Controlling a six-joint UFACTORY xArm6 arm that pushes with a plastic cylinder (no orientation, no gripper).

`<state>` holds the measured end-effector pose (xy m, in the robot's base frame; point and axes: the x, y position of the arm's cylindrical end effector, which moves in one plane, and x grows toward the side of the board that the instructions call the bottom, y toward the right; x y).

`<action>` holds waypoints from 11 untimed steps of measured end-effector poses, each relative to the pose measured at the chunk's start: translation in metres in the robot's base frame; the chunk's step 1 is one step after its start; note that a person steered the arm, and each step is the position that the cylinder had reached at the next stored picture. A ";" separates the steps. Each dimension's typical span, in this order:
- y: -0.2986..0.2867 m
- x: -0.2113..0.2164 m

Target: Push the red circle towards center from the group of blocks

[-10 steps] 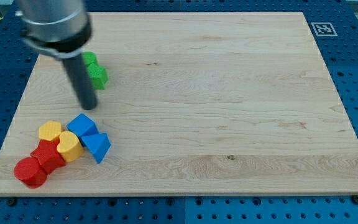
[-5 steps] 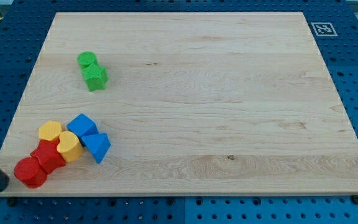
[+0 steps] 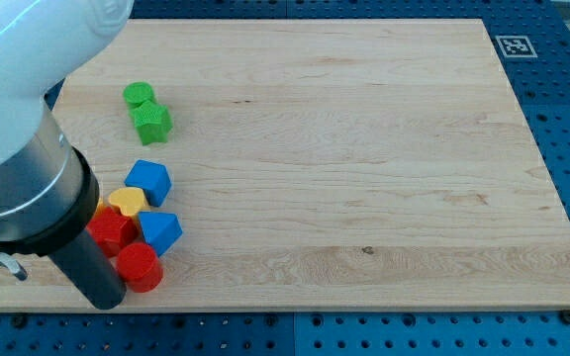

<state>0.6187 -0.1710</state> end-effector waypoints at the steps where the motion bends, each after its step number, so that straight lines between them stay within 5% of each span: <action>1: 0.000 -0.002; 6: 0.037 -0.026; 11: 0.140 -0.072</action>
